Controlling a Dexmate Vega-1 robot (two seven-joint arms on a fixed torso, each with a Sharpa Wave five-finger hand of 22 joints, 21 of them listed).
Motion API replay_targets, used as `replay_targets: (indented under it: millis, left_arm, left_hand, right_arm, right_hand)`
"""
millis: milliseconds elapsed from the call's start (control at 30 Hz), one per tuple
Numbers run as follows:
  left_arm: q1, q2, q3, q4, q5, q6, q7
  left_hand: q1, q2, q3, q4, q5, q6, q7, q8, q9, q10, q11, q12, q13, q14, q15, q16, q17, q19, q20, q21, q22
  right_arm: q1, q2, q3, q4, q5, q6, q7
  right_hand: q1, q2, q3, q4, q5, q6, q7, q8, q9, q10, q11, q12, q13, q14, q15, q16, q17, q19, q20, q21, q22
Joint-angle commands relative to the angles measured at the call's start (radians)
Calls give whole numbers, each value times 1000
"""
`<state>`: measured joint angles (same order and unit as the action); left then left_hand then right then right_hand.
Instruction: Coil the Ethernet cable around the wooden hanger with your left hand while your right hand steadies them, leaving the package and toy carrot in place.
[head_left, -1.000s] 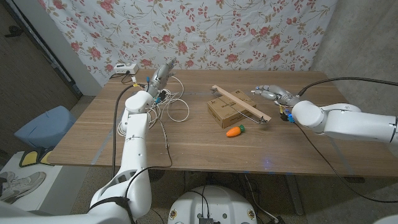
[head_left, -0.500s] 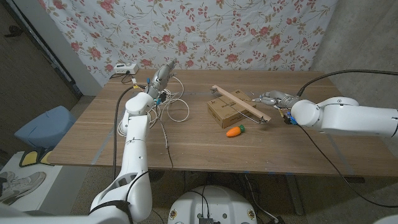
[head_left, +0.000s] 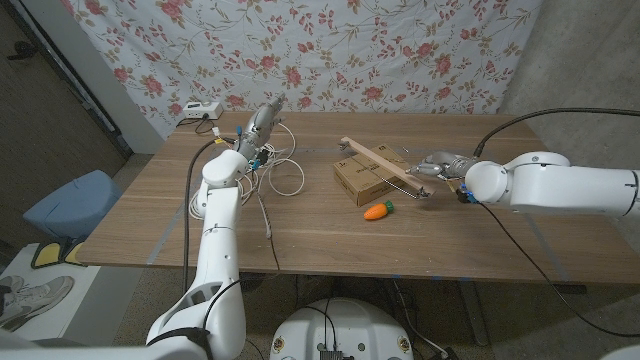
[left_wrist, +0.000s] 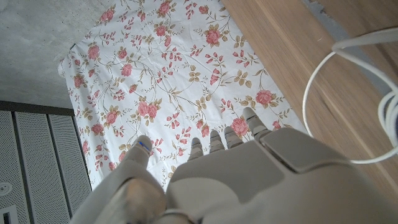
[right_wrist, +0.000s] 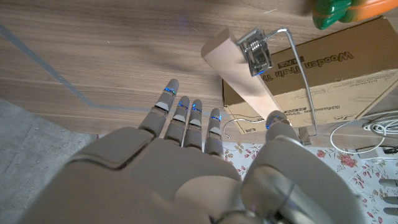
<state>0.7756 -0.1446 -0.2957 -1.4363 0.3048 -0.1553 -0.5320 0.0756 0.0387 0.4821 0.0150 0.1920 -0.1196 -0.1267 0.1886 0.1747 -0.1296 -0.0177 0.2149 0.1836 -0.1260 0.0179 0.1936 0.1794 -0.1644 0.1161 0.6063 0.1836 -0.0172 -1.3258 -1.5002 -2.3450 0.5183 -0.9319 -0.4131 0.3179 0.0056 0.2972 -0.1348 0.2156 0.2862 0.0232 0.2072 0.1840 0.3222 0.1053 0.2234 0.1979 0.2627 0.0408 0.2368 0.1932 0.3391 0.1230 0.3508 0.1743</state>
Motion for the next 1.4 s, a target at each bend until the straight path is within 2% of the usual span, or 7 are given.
replay_targets:
  millis: [33,500,733,1067,1200,1267,1400]
  left_arm:
    - [14,-3,-4,-16,-12,7,2]
    - [12,-1,-13,-9,-18,9,4]
    - [2,0,-15,5,-19,4,3]
    - [0,-4,-18,7,-14,8,7]
    - [0,-4,-18,5,-14,9,6]
    - [1,-5,-19,4,-13,11,6]
    - [2,-6,-19,4,-13,13,4]
  left_hand:
    - [4,2,0,-1,2,7,0,1,1,5,0,-2,4,2,0,-1,1,6,-1,0,4]
    - [0,0,-4,1,3,10,0,0,1,9,0,-2,4,2,0,-1,2,9,2,-3,4]
    - [-2,0,-6,1,3,10,1,-1,1,8,2,-2,4,4,1,-1,2,11,2,-4,4]
    - [-4,0,-7,2,3,11,1,-1,1,9,1,-3,4,3,0,-2,2,11,4,-6,4]
    - [-5,0,-8,3,4,11,1,-2,1,10,0,-3,4,3,1,-2,2,11,4,-7,4]
    - [-6,0,-8,3,4,11,1,-2,1,10,-1,-3,4,3,1,-2,2,12,4,-7,4]
    - [-6,0,-9,3,4,12,1,-2,1,10,-2,-3,4,4,1,-1,2,12,4,-8,4]
  right_arm:
    - [29,79,-23,43,-53,-81,92]
    - [23,178,-18,137,-132,-159,208]
    - [31,226,-32,191,-191,-179,293]
    - [14,239,-22,209,-253,-160,343]
    - [13,248,-31,217,-291,-159,360]
    - [9,250,-33,218,-308,-153,365]
    - [-1,267,-33,226,-339,-171,368]
  right_hand:
    - [23,-1,4,-13,9,-1,-7,-1,5,-7,-10,-2,6,4,-8,1,4,12,-4,1,5]
    - [68,8,18,-29,20,-8,-13,-4,5,-11,-15,-7,7,-1,-17,-5,4,21,-12,-4,5]
    - [109,7,27,-36,27,5,-13,-1,6,9,-14,-2,8,34,-25,5,5,47,-20,-2,5]
    - [153,6,33,-38,35,11,-12,-1,6,24,-17,0,9,73,-36,18,10,84,-28,4,7]
    - [228,13,52,-48,49,39,-16,6,6,65,-25,11,11,121,-69,37,17,117,-39,9,8]
    - [311,16,71,-51,65,64,-31,10,5,95,-59,18,12,153,-89,50,25,139,-48,10,8]
    - [410,53,87,-42,73,135,-55,22,6,178,-84,42,15,245,-144,104,55,184,-78,21,11]
